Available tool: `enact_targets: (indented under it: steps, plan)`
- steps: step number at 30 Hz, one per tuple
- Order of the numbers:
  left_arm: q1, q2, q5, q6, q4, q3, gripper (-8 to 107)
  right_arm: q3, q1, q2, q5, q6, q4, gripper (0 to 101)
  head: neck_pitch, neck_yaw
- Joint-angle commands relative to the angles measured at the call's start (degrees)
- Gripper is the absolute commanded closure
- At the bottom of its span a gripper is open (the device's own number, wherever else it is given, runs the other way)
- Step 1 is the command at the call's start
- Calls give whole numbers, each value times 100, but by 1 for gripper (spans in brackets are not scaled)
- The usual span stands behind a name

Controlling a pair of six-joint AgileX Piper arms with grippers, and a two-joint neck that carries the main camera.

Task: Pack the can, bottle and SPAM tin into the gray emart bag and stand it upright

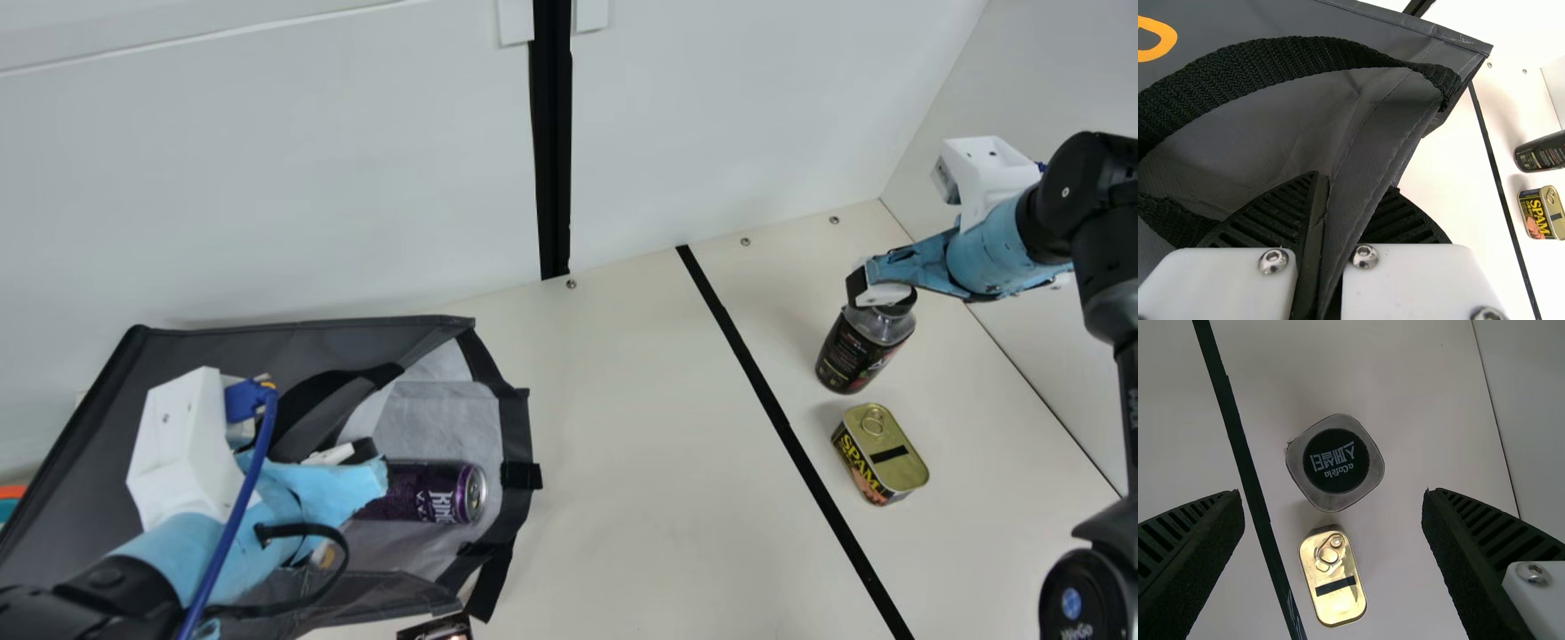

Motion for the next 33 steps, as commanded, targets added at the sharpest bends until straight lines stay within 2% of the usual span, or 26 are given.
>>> enact_targets:
  steps: [1,13,33]
  plan:
    - [0,0,0,0,0,0,107,-43,-13,66,13,-17,1,6,-130,-5]
    - [0,0,0,0,0,0,107,-257,-42,438,13,-71,22,6,-130,-5]
    - [0,0,0,0,0,0,107,-333,11,725,13,-82,19,6,-130,-5]
